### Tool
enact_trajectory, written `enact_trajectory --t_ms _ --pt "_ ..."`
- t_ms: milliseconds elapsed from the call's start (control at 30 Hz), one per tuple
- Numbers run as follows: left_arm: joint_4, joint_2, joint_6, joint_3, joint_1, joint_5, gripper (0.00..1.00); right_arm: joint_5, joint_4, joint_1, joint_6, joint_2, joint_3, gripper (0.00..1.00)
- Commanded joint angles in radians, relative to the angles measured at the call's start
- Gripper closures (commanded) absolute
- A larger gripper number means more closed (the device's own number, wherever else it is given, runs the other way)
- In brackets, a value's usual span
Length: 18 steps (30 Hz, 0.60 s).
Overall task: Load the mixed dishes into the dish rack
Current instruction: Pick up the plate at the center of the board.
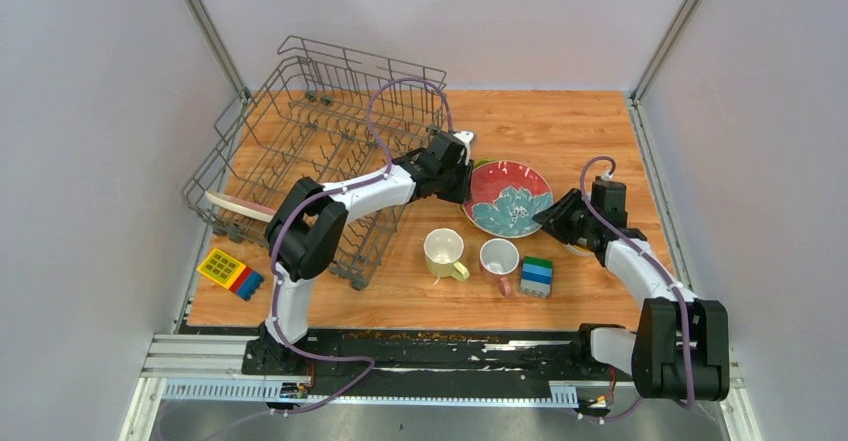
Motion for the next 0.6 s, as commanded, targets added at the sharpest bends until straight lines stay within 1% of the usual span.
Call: enact_trajectory --t_ms 0,200,267,333,400,500,567 --pt "0.072 -0.074 0.029 0.016 -0.048 0.142 0.72 -0.163 0.268 0.018 0.102 -0.04 0.002 0.7" --pt "0.071 -0.069 0.032 0.023 -0.048 0.157 0.73 -0.166 0.401 0.018 0.172 -0.082 -0.065 0.79" --pt "0.074 -0.068 0.031 0.024 -0.048 0.162 0.74 -0.16 0.432 0.018 0.189 -0.105 -0.088 0.79" --pt "0.074 -0.067 0.031 0.024 -0.048 0.163 0.74 -0.149 0.471 0.019 0.2 -0.13 -0.113 0.77" --pt "0.076 -0.067 0.031 0.023 -0.048 0.166 0.74 -0.148 0.47 0.019 0.191 -0.141 -0.117 0.76" --pt "0.081 -0.07 0.029 0.02 -0.048 0.172 0.74 -0.166 0.476 0.019 0.184 -0.141 -0.113 0.77" --pt "0.085 -0.074 0.026 0.017 -0.048 0.176 0.75 -0.185 0.509 0.019 0.187 -0.141 -0.12 0.77"
